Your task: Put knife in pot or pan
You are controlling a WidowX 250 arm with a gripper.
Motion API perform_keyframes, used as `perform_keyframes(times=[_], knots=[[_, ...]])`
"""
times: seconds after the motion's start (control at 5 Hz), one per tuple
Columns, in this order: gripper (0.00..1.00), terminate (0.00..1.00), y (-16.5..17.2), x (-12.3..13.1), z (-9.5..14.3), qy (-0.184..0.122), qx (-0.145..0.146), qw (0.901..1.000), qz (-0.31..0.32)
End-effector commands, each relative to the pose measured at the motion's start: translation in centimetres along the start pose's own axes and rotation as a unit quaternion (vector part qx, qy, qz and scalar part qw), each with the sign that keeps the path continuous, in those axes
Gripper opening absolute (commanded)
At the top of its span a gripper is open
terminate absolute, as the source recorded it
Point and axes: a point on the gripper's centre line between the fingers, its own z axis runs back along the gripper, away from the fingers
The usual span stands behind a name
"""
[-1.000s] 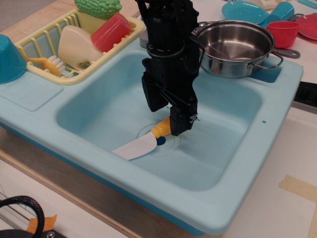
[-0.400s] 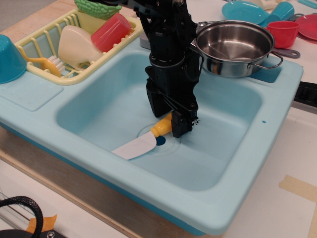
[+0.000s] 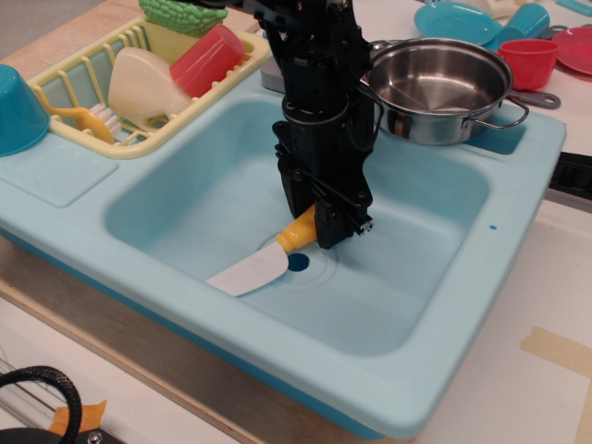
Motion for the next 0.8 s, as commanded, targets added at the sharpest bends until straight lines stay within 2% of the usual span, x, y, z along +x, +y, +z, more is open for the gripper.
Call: perform_keyframes(times=[0.0, 0.4, 0.6], knots=[[0.00, 0.00, 0.7, 2.5, 4.5, -0.024, 0.048, 0.9976, -0.044], [0.00, 0.00, 0.4, 4.3, 10.6, -0.021, 0.120, 0.9899, -0.072], [0.00, 0.00, 0.1, 6.2, 12.6, -0.037, 0.140, 0.9850, -0.095]])
